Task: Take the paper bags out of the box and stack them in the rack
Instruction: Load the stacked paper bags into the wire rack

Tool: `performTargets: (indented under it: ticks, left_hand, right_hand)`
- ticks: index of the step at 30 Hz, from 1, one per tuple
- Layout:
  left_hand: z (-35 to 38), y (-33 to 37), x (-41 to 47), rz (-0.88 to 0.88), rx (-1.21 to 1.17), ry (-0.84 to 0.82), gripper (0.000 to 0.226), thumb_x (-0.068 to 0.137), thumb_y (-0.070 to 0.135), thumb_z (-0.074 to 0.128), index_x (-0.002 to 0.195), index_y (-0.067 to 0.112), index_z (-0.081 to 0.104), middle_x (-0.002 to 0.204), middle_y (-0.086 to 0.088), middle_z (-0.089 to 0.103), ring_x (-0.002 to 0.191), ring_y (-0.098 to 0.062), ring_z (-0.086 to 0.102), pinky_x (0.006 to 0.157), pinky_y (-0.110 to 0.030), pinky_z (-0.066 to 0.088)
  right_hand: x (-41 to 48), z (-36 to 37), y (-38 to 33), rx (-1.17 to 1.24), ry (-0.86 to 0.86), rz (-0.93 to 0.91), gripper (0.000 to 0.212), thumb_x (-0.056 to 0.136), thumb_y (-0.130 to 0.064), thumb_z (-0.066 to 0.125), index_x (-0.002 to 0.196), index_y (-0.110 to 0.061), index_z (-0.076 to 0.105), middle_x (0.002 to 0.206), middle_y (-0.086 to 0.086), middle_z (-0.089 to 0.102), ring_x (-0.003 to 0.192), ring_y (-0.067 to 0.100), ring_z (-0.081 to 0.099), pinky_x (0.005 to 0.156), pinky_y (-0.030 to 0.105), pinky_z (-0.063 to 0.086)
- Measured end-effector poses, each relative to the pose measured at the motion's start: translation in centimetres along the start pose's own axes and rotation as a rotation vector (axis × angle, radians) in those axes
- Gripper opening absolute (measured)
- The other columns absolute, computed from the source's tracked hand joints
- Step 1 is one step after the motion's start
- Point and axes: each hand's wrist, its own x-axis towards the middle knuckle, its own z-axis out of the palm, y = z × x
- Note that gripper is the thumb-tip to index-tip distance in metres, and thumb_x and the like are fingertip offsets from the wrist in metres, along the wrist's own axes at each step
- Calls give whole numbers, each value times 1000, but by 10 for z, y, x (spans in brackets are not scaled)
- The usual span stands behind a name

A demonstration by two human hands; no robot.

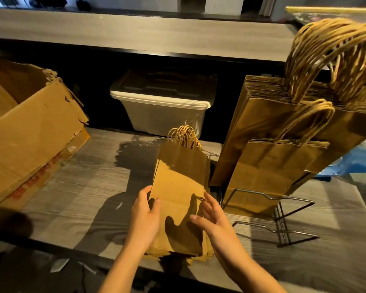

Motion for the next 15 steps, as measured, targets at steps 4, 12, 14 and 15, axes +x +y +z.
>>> performTargets:
  ticks: [4, 12, 14, 15]
  left_hand:
    - [-6, 9, -7, 76, -81, 36, 25, 98, 21, 45, 123, 19, 45, 107, 8, 51, 92, -1, 49, 72, -17, 39]
    - [-9, 27, -24, 196, -192, 62, 23, 100, 19, 36, 101, 36, 53, 97, 19, 59, 84, 17, 54, 67, -3, 41]
    - [-14, 33, -28, 199, -214, 72, 27, 98, 18, 41, 96, 43, 51, 93, 23, 60, 83, 23, 53, 67, 1, 40]
    - [-17, 35, -29, 208, -226, 80, 27, 97, 18, 43, 94, 43, 53, 89, 21, 63, 83, 22, 54, 67, 1, 41]
  right_hand:
    - [0, -3, -2, 108, -17, 12, 74, 89, -5, 59, 148, -30, 21, 109, -22, 49, 88, -8, 54, 60, 6, 47]
    - [-2, -5, -4, 109, -37, -56, 78, 85, -17, 66, 147, -38, 23, 145, -8, 39, 122, 8, 47, 83, 22, 47]
    - [-4, -6, -8, 119, -48, -80, 81, 81, -20, 68, 146, -39, 23, 145, -11, 39, 120, 6, 47, 80, 21, 48]
    - [-5, -5, -11, 110, -63, -105, 84, 79, -23, 71, 145, -40, 22, 145, -12, 38, 120, 5, 47, 82, 21, 47]
